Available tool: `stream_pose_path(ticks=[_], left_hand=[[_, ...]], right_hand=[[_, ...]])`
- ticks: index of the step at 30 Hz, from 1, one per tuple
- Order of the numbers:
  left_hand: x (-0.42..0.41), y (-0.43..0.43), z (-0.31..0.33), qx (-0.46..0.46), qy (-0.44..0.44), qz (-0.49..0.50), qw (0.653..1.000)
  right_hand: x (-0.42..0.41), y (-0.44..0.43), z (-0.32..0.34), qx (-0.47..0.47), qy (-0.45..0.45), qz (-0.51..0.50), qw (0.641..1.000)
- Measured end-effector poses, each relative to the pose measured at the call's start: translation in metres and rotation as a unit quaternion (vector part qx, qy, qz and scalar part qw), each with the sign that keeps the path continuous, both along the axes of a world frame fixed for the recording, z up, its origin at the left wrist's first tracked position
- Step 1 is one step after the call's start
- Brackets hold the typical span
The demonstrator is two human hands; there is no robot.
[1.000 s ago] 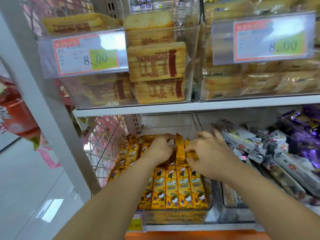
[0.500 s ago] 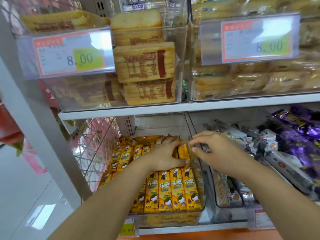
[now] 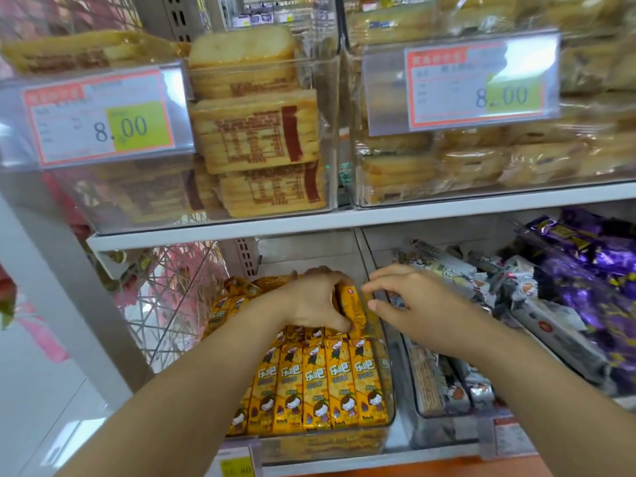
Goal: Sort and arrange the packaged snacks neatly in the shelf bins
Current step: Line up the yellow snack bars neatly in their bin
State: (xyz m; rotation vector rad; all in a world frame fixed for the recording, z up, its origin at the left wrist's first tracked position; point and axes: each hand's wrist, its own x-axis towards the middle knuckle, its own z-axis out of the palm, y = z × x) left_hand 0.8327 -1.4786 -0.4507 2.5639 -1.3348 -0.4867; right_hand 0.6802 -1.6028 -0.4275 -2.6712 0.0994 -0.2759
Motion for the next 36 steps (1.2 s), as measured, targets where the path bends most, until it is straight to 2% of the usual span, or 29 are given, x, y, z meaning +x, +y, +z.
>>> stream_pose_path(ticks=[3, 7, 10, 14, 18, 23, 26, 28, 33, 36], left_hand=[[0.001, 0.001, -0.003, -0.036, 0.021, 0.012, 0.999], [-0.005, -0.003, -0.003, 0.044, 0.001, -0.002, 0.999], [-0.003, -0.002, -0.001, 0.009, 0.01, -0.004, 1.0], [0.002, 0.013, -0.005, -0.036, 0.063, 0.001, 0.997], [-0.001, 0.013, -0.014, -0.093, 0.044, -0.009, 0.995], [0.001, 0.008, -0.013, -0.057, 0.047, 0.03, 0.997], [-0.005, 0.0, -0.015, -0.014, 0.026, 0.021, 0.999], [-0.007, -0.005, -0.02, -0.02, 0.025, 0.015, 0.999], [0.001, 0.006, -0.02, -0.11, 0.147, 0.037, 0.982], [0.007, 0.012, -0.02, -0.149, 0.046, 0.079, 0.985]], right_hand=[[0.001, 0.0, 0.001, 0.001, 0.005, 0.003, 1.0], [0.002, 0.0, 0.0, 0.007, 0.01, 0.0, 1.0], [0.001, 0.0, 0.0, 0.006, 0.011, -0.002, 1.0], [0.0, 0.0, 0.001, 0.004, 0.014, 0.001, 1.0], [0.001, 0.001, 0.0, 0.005, 0.015, -0.003, 1.0], [0.0, 0.001, 0.0, 0.006, 0.015, 0.0, 1.0], [-0.001, 0.001, 0.0, 0.012, 0.019, 0.0, 1.0], [-0.001, 0.001, 0.001, 0.016, 0.02, -0.002, 1.0], [0.0, 0.0, 0.0, 0.014, 0.022, -0.001, 1.0], [0.0, 0.0, 0.0, 0.017, 0.021, 0.001, 1.0]])
